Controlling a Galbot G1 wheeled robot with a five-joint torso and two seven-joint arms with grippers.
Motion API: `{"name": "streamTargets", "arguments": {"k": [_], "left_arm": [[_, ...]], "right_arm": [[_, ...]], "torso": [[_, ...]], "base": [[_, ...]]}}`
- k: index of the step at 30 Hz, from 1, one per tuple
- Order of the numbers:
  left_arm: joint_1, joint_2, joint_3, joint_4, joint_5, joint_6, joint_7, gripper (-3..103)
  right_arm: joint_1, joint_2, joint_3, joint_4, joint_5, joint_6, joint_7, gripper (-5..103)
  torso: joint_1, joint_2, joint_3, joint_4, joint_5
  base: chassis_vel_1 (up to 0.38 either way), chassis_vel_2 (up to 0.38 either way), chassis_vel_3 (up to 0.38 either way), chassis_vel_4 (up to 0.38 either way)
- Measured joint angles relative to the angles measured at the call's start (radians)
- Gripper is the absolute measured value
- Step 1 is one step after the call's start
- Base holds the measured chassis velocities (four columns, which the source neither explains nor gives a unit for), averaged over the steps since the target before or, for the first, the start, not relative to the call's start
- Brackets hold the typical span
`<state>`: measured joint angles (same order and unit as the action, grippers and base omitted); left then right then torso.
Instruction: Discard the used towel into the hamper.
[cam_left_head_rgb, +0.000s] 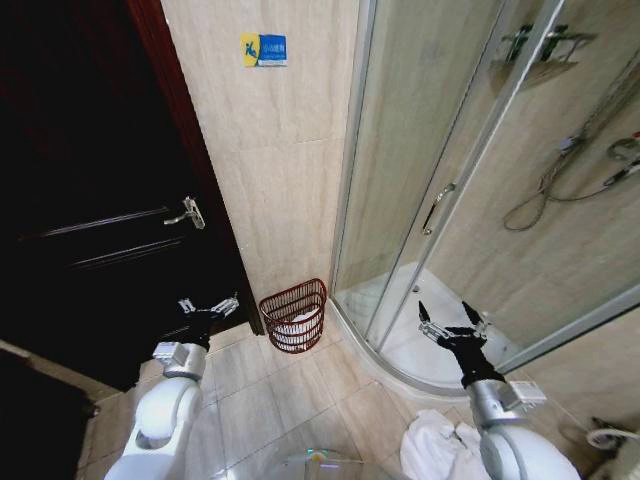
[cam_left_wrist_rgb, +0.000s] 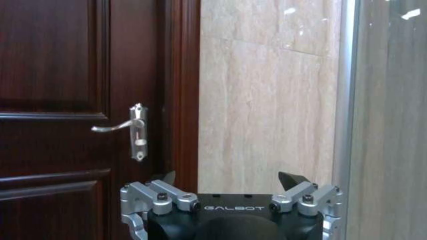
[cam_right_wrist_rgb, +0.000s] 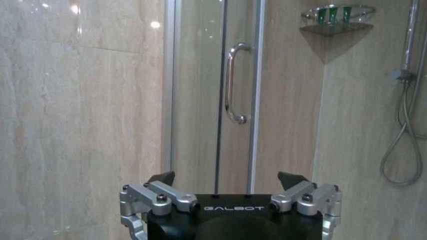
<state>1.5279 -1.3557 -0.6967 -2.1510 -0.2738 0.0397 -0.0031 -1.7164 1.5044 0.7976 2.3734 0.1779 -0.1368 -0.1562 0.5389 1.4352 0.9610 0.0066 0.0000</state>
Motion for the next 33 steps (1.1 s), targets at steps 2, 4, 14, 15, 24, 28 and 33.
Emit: {"name": "streamTargets", "arguments": {"k": [2, 4, 14, 15, 24, 28, 33], "left_arm": [[-0.003, 0.0, 0.005, 0.0, 0.004, 0.0, -0.001, 100], [-0.005, 0.0, 0.008, 0.0, 0.007, 0.0, -0.001, 100], [-0.015, -0.002, 0.026, 0.003, 0.049, 0.002, -0.017, 100], [-0.015, -0.002, 0.028, 0.003, 0.051, 0.002, -0.019, 100], [-0.025, -0.005, 0.044, 0.003, 0.06, 0.003, -0.024, 100], [-0.028, -0.005, 0.048, 0.002, 0.064, 0.003, -0.025, 100], [-0.028, -0.005, 0.049, 0.002, 0.066, 0.003, -0.027, 100]], "right_arm": [[0.001, 0.0, -0.001, 0.0, 0.0, 0.0, 0.0, 100], [0.002, 0.0, -0.002, 0.0, 0.0, 0.0, 0.0, 100], [0.002, 0.002, -0.003, 0.0, -0.001, 0.003, 0.001, 100], [0.001, 0.002, -0.003, 0.0, -0.001, 0.004, 0.001, 100], [0.0, 0.002, -0.002, 0.003, 0.001, 0.005, 0.002, 100], [0.0, 0.001, -0.001, 0.004, 0.003, 0.006, 0.003, 100], [-0.001, 0.001, -0.002, 0.005, 0.003, 0.009, 0.004, 100]], "torso": [[0.0, 0.0, 0.0, 0.0, 0.0], [0.0, 0.0, 0.0, 0.0, 0.0], [0.0, 0.0, 0.0, 0.0001, 0.0], [0.0, 0.0, 0.0, 0.0002, 0.0], [0.0, 0.0, 0.0, 0.0, 0.0], [0.0, 0.0, 0.0, 0.0001, 0.0], [0.0, 0.0, 0.0, 0.0, 0.0]], "base": [[0.0, 0.0, 0.0, 0.0], [0.0, 0.0, 0.0, 0.0], [0.0, 0.0, 0.0, 0.0], [0.0, 0.0, 0.0, 0.0], [0.0, 0.0, 0.0, 0.0], [-0.034, -0.041, -0.048, -0.04], [-0.064, -0.067, -0.074, -0.077]]}}
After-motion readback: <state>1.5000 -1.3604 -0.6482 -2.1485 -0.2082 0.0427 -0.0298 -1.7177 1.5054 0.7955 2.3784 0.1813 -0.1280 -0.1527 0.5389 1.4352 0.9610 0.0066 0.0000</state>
